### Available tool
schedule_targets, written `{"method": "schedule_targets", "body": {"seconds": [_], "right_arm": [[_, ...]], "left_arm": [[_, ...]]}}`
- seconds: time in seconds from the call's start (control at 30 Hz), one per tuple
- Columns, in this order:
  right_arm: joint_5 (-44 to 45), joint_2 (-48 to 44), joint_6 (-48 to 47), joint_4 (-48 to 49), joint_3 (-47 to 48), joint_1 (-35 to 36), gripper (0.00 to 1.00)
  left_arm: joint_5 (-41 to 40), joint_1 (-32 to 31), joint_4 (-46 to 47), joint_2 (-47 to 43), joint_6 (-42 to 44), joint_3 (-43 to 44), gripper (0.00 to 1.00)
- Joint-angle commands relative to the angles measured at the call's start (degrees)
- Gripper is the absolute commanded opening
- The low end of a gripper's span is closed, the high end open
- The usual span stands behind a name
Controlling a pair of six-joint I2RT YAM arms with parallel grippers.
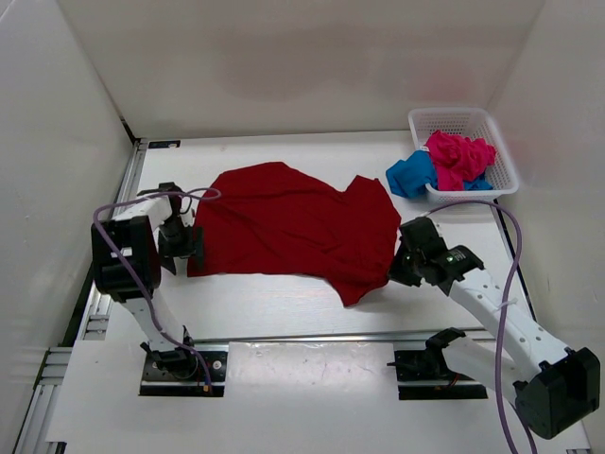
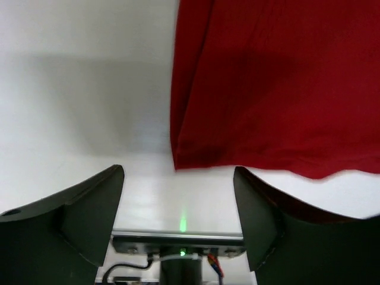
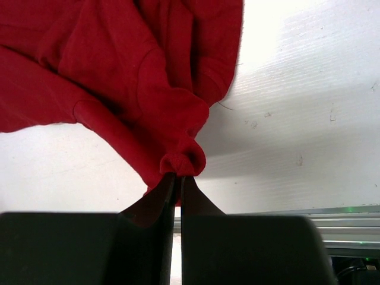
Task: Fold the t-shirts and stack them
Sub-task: Flatten out the tshirt
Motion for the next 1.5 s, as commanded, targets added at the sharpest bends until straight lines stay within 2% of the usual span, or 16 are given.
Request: {"method": "schedule_targets", "body": {"seconds": [0.0,0.03,0.13,0.27,0.57,0.63,0.67,0.77,0.8,0.83,0.87,0.9,0.93,1.0,1.23,1.47], "right_arm": [[2.15,-1.39,0.15,-0.06,0.43,0.21,0.0],[2.16,-1.91,0.15,-0.06,0.43,0.21,0.0],[2.78,-1.92,0.15,-0.06,0.96,0.21,0.0],[3.3,-1.92,-0.38,-1.11,1.57,0.21,0.0],[1.03,4.98,-4.58,5.1,1.66,-2.59,0.0],[-6.42,12.8,-8.88,9.95,11.11,-9.09,0.0],[-9.58,24.25,-12.56,9.26,18.03,-12.94,0.0],[-16.55,51.64,-19.16,-7.74,68.56,-14.82,0.0],[-15.51,58.31,-19.18,-12.67,103.79,-14.3,0.0],[-15.5,64.2,-19.19,-15.59,118.32,-14.3,0.0],[-17.77,63.04,-16.23,-8.74,120.73,-15.86,0.0],[-21.01,56.33,-13.06,1.24,95.35,-17.01,0.0],[-21.56,42.52,-9.55,21.88,82.3,-18.93,0.0],[-17.63,33.8,-3.55,32.16,64.84,-19.57,0.0],[-21.3,24.92,-12.41,16.82,51.09,-16.86,0.0],[-8.49,0.13,-7.69,15.41,11.05,-7.54,0.0]], "left_arm": [[2.21,-0.17,3.0,4.56,0.21,-0.15,0.77],[2.81,-0.17,3.52,5.7,0.21,-0.15,0.65],[5.01,-0.7,4.32,7.02,0.21,-0.15,0.5],[6.16,-0.7,6.42,7.65,0.21,0.9,0.1],[10.99,4.12,1.71,1.41,0.21,4.66,0.1],[12.48,4.66,-2.16,3.15,0.21,18.42,0.1],[13.62,5.44,-4.45,4.82,0.21,25.44,0.1],[13.38,5.98,-15.25,15.18,0.21,64.6,0.1],[12.41,5.98,-16.76,18.51,0.21,82.81,0.1],[11.36,5.98,-14.42,17.67,0.21,86.47,0.1],[9.26,5.98,-10.4,14.88,0.21,85.38,0.1],[7.85,5.98,-4.35,4.32,0.21,70.92,0.1],[6.18,5.98,10.93,-2.13,0.21,60.95,0.1],[5.28,5.98,19.24,-11.82,0.21,46.49,0.1],[8.36,5.45,14.08,-25.12,0.21,24.05,0.1],[3.53,8.78,4.96,-35.49,0.21,1.99,0.1]]}}
